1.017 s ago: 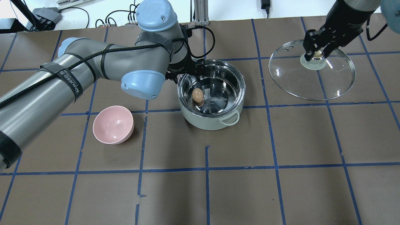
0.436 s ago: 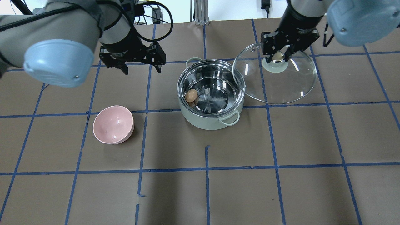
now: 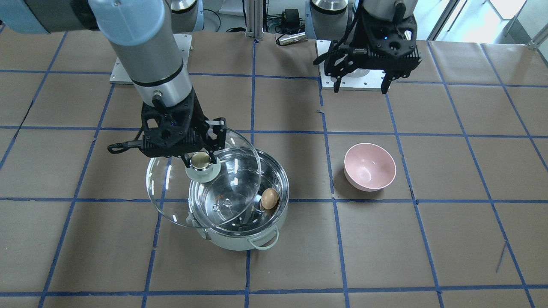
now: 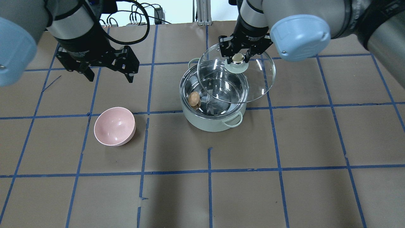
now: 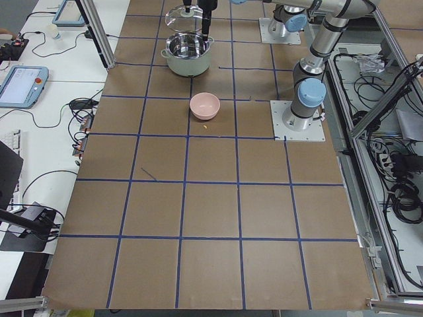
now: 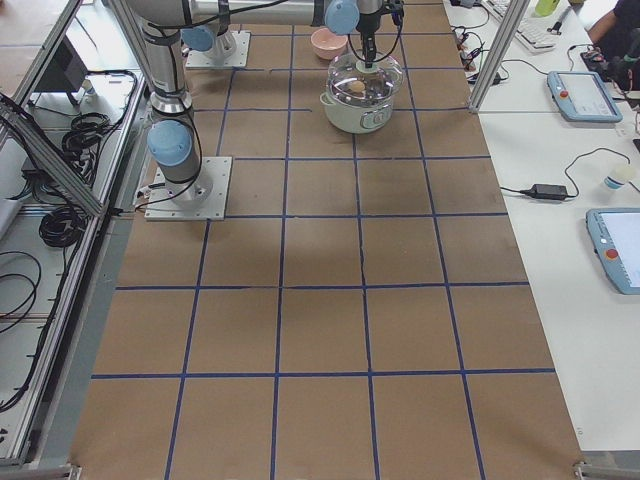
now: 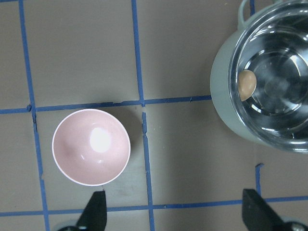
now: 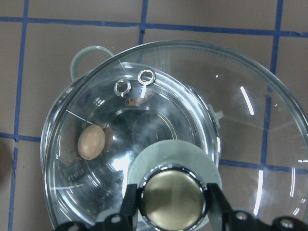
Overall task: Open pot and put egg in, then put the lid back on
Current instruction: 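Carry the glass lid over the pot with the right gripper and lower it on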
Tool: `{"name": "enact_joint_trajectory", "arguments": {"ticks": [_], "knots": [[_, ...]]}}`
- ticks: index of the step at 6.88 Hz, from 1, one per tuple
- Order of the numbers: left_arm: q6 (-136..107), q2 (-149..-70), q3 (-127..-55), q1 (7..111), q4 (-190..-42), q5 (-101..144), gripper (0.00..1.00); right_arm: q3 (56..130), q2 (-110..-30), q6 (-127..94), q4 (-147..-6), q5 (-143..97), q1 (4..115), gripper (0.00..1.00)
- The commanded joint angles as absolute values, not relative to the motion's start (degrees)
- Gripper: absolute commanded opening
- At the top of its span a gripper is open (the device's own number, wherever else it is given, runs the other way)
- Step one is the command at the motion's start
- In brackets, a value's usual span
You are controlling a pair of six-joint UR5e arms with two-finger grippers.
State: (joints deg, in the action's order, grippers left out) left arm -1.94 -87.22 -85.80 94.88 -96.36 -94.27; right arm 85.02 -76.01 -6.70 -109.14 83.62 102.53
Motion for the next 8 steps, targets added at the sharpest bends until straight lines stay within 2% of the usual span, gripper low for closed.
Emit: {"name": "enact_joint_trajectory", "arguments": {"ticks": [1, 5, 8], "knots": [[-1.6, -86.9, -83.8, 93.3, -98.3, -94.4, 1.00, 84.9, -71.9, -8.4, -115.4, 83.5, 106.0, 0.27], [0.8, -85.1, -83.5, 87.5, -98.4, -92.0, 1.00, 86.4, -71.5, -10.1, -115.2, 83.5, 108.0, 0.27], [0.8, -84.2, -84.6, 86.8, -98.4, -91.7, 1.00, 87.5, -71.3, -7.4, -115.4, 83.8, 107.9, 0.27]]}}
